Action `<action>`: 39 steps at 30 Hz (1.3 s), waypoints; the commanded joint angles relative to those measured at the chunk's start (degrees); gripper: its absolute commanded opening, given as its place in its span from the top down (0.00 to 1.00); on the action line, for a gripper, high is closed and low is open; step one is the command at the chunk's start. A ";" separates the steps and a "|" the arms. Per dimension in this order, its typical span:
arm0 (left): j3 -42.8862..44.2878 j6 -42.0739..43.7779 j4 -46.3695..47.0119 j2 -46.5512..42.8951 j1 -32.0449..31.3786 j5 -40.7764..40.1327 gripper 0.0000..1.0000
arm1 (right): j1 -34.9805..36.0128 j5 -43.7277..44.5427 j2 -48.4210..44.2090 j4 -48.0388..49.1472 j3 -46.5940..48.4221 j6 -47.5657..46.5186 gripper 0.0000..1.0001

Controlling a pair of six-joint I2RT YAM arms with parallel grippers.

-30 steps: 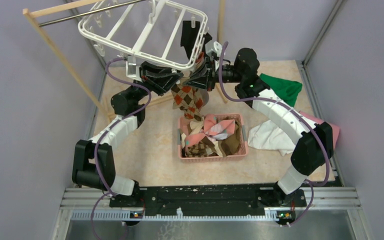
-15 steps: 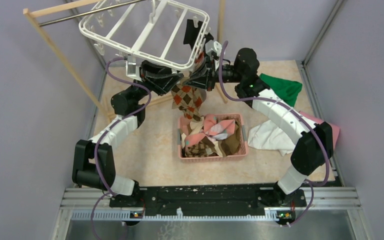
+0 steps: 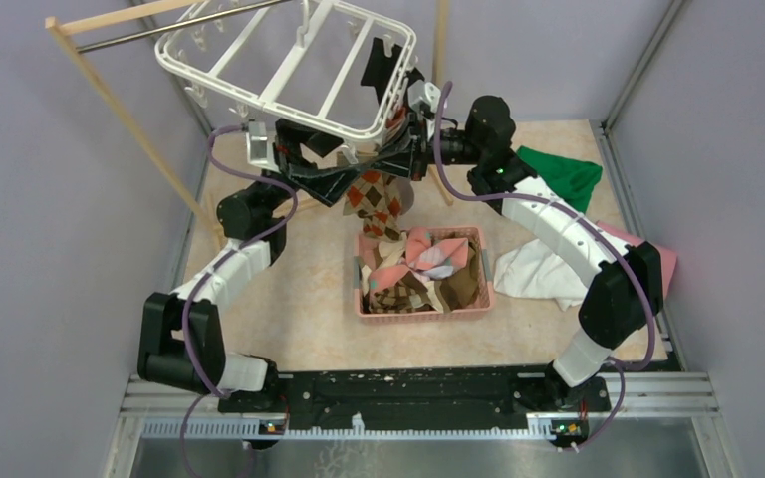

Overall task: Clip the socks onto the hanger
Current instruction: Clamp the sock onto the hanger, then reset both arms

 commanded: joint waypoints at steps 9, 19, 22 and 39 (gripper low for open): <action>-10.38 21.67 -26.15 -21.23 -0.10 -6.78 0.02 | -1.13 -0.01 -5.56 -5.05 -4.69 -9.59 0.30; -11.18 31.45 -55.09 -32.27 -0.06 -13.82 0.02 | -7.52 1.71 -12.10 -5.50 -14.14 -9.83 0.14; -9.80 34.14 -66.50 -34.95 -0.05 -17.03 0.02 | -11.40 0.98 -13.82 -8.59 -16.46 -9.39 0.02; 6.31 43.84 -101.99 -39.81 -0.05 -42.26 0.01 | -21.48 54.43 -23.83 -31.25 -15.45 -5.60 0.02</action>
